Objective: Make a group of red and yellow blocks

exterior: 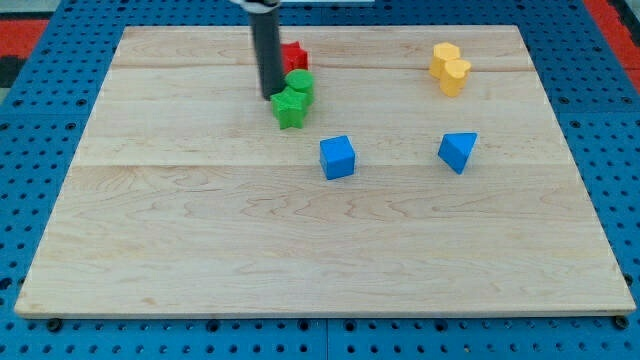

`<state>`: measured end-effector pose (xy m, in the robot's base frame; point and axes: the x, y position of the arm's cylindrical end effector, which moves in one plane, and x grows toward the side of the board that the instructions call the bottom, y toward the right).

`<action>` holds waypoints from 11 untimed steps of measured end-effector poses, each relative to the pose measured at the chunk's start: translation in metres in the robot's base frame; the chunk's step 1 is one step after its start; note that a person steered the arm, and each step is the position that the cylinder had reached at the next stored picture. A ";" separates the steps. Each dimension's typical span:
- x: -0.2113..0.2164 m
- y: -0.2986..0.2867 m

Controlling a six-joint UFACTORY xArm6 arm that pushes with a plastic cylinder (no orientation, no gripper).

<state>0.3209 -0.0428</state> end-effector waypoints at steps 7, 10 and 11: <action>-0.091 -0.050; -0.085 0.124; -0.090 0.103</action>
<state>0.2310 0.0604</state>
